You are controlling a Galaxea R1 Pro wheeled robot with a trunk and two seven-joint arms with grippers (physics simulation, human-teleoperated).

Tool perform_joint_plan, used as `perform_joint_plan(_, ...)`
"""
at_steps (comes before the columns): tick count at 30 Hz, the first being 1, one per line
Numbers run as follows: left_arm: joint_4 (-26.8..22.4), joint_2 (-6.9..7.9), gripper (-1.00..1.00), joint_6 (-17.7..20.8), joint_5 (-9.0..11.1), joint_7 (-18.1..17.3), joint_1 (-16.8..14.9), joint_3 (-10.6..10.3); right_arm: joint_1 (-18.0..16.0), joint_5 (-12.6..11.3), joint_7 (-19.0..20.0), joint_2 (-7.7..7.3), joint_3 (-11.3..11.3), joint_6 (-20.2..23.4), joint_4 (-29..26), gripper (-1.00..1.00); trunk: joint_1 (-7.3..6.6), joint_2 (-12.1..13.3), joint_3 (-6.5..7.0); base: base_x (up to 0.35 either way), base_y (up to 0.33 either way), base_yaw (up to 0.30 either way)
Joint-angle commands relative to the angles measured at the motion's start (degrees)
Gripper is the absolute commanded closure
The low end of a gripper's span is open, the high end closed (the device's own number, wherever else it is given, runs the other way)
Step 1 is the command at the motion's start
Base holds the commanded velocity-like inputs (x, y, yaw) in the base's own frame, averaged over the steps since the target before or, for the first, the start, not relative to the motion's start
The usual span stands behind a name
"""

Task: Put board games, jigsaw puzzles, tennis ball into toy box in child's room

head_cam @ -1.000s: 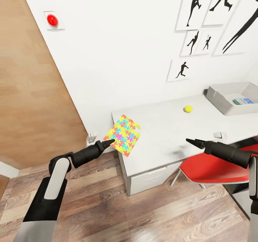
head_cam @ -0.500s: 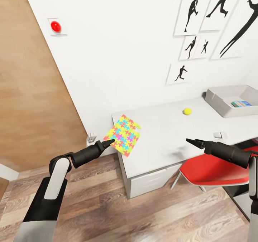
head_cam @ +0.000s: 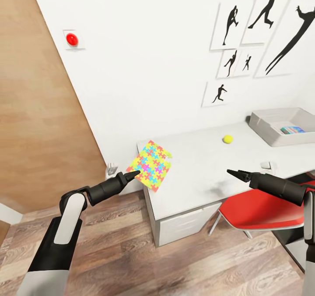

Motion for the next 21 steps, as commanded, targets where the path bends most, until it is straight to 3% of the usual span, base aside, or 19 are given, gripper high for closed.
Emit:
perform_joint_plan(1, 0.0, -0.06, 1.0, 0.4, -0.5, -0.5, -0.1, 0.2, -0.1, 0.6, 0.6, 0.01, -0.1, 0.4, 0.0, -1.0, 0.04, -0.1, 0.0, 0.0, 0.0, 0.0)
perform_joint_plan(21, 0.7, -0.13, 1.0, 0.3, -0.5, -0.5, 0.0, 0.2, -0.1, 0.6, 0.6, 0.01, -0.1, 0.4, 0.0, -1.0, 0.04, -0.1, 1.87, 0.0, 0.0, 0.0)
